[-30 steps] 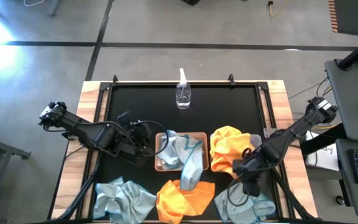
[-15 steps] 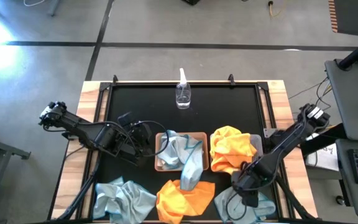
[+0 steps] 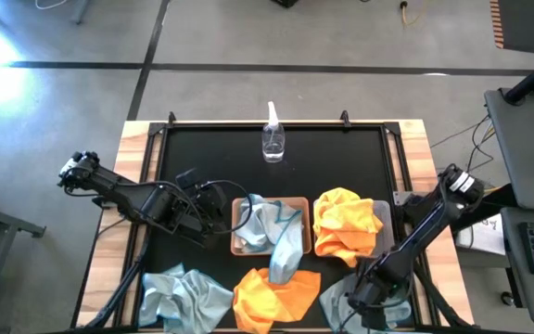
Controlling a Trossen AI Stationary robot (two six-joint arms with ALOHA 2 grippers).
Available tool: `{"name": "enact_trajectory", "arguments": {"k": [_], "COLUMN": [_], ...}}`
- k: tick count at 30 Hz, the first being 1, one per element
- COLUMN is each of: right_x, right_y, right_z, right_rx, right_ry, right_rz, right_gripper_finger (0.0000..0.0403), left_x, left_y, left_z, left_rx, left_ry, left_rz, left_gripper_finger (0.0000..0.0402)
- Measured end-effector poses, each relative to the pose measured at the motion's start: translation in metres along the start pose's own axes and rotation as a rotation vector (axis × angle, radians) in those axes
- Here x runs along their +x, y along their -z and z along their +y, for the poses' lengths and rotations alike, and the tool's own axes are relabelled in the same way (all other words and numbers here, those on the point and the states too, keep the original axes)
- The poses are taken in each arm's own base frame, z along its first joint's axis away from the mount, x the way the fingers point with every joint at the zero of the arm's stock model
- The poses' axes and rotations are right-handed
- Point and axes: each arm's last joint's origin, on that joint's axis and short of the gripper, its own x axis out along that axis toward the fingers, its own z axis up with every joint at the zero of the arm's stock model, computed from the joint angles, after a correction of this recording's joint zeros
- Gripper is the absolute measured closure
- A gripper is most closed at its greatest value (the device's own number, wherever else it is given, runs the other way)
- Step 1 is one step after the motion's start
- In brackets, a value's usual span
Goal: Sort microfiber towel by color & place in baskets
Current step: Put the blue towel into the orange bin
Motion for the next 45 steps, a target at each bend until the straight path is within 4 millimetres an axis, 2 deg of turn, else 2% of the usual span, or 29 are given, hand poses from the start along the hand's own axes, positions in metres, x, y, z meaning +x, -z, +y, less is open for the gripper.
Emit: {"name": "enact_trajectory", "arguments": {"k": [6, 11, 20, 28, 33, 45], "right_x": [0.017, 0.027, 0.032, 0.031, 0.031, 0.031], "right_y": [-0.007, -0.013, -0.017, -0.020, -0.020, -0.020], "right_z": [0.000, 0.003, 0.005, 0.004, 0.004, 0.003], "right_rx": [0.012, -0.043, -0.123, -0.142, -0.143, -0.150], "right_ry": [0.046, 0.066, 0.085, 0.130, 0.142, 0.149], "right_rz": [0.023, 0.037, 0.033, -0.052, -0.062, -0.071], "right_gripper_finger": [0.0241, 0.0225, 0.0220, 0.0221, 0.0246, 0.0360], "left_x": [0.000, -0.001, -0.003, -0.004, -0.004, -0.004], "left_y": [0.000, 0.001, 0.002, 0.002, 0.002, 0.002], "left_z": [0.000, -0.001, -0.004, -0.005, -0.005, -0.006], "left_rx": [-0.004, -0.002, -0.007, -0.006, -0.006, -0.010], "left_ry": [0.017, 0.020, 0.049, 0.055, 0.055, 0.057], "left_rz": [0.014, 0.014, 0.018, 0.013, 0.013, 0.010], "left_gripper_finger": [0.0288, 0.0288, 0.0288, 0.0288, 0.0288, 0.0288]}}
